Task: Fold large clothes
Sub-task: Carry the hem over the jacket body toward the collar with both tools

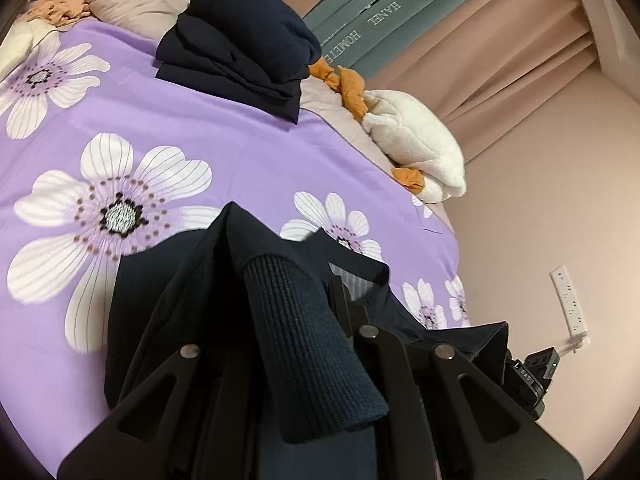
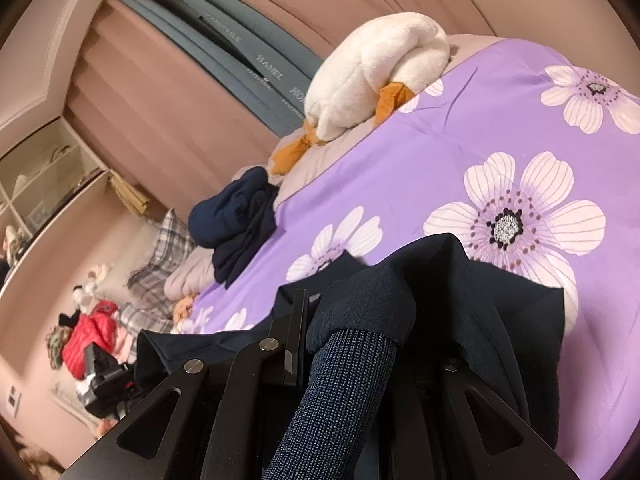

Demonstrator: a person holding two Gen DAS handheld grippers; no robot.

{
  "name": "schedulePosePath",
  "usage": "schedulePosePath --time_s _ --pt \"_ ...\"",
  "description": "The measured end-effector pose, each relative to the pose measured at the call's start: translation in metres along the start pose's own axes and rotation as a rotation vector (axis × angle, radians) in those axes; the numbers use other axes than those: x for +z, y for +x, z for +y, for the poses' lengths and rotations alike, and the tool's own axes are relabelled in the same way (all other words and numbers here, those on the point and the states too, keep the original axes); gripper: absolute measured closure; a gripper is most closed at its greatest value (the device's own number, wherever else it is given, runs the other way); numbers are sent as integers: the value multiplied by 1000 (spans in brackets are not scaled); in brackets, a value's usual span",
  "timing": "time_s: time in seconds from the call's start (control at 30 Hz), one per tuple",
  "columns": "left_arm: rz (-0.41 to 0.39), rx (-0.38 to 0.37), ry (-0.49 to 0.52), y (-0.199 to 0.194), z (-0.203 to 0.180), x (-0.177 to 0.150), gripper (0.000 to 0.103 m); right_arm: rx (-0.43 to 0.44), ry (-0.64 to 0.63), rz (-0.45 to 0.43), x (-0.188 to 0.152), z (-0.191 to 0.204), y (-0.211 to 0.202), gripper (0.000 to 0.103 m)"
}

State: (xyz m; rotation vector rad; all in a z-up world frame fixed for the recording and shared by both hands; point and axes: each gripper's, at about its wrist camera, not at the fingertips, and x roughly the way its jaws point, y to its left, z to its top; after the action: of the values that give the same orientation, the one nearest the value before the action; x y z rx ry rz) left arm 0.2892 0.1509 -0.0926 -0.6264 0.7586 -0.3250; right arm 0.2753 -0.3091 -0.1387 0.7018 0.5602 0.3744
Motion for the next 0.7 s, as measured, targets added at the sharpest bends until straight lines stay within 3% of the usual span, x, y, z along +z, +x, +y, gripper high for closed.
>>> schedulePosePath --time_s 0.43,0.7 --pt "94 161 32 82 20 33 93 -143 7 70 19 -22 63 89" --pt "156 228 0 118 42 32 92 -211 96 145 14 -54 90 89"
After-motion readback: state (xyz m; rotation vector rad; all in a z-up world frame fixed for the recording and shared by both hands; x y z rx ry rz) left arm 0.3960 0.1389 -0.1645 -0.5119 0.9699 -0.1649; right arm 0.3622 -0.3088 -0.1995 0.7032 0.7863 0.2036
